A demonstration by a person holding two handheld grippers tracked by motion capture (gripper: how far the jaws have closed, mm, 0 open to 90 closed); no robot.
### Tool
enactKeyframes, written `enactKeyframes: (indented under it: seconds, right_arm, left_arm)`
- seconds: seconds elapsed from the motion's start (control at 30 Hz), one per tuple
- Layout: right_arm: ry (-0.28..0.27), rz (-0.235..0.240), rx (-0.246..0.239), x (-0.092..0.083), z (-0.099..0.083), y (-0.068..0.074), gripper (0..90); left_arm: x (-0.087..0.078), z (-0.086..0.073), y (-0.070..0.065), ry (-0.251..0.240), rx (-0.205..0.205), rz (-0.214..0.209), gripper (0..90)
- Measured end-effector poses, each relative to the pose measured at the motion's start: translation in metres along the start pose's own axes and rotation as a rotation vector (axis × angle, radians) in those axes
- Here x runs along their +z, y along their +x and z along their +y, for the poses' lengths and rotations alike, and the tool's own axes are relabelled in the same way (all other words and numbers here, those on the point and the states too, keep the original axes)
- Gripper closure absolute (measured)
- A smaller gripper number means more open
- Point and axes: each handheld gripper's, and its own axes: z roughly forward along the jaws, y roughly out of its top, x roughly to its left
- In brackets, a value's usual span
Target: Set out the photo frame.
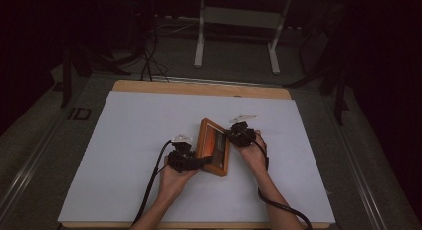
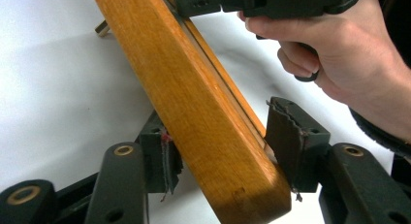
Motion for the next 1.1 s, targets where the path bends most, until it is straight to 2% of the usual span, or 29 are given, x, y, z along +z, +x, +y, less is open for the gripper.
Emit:
enactKeyframes:
  seconds: [0.27,0.37,0.4,0.43,0.47,0.5,0.53,0.67,0.77,0.8,0.9,0.97,1.1]
  right_arm:
    - [0.010,-0.011,-0.018,-0.002,0.000,-0.001,89.9]
    - [-0.001,-0.012,-0.018,-0.009,-0.001,-0.003,87.2]
    - [-0.012,-0.007,-0.024,-0.017,-0.001,-0.004,85.3]
    - [-0.012,-0.007,-0.024,-0.017,-0.001,-0.004,85.3]
    - [-0.025,-0.001,-0.043,-0.026,0.000,-0.005,82.7]
    - [-0.025,-0.001,-0.043,-0.026,0.000,-0.005,82.7]
    - [-0.043,0.001,-0.061,-0.037,0.000,-0.004,80.3]
    - [-0.070,0.022,-0.094,-0.059,0.003,-0.006,74.8]
    - [-0.079,0.030,-0.107,-0.069,0.004,-0.006,72.6]
    - [-0.081,0.039,-0.127,-0.077,0.005,-0.005,70.1]
    - [-0.087,0.044,-0.145,-0.084,0.006,-0.002,69.0]
    - [-0.094,0.049,-0.176,-0.094,0.008,0.003,66.7]
    - [-0.093,0.060,-0.204,-0.100,0.011,0.009,63.8]
  left_arm:
    - [0.001,0.005,-0.002,0.011,-0.010,0.005,50.7]
    - [0.002,0.008,-0.003,0.006,-0.003,0.003,53.5]
    - [0.003,0.011,-0.005,0.010,0.010,0.011,54.4]
    - [0.003,0.011,-0.005,0.010,0.010,0.011,54.6]
    - [0.004,0.013,-0.008,0.014,0.022,0.022,54.8]
    - [0.004,0.013,-0.008,0.014,0.022,0.022,55.0]
    - [0.005,0.015,-0.009,0.014,0.032,0.029,55.2]
    - [0.006,0.016,-0.011,0.013,0.038,0.032,56.2]
    - [0.007,0.016,-0.013,0.003,0.040,0.036,56.9]
    - [0.007,0.016,-0.015,-0.002,0.045,0.036,57.5]
    - [0.008,0.017,-0.016,-0.005,0.051,0.037,58.1]
    - [0.009,0.018,-0.018,-0.004,0.054,0.036,59.2]
    - [0.010,0.020,-0.022,-0.005,0.066,0.024,60.9]
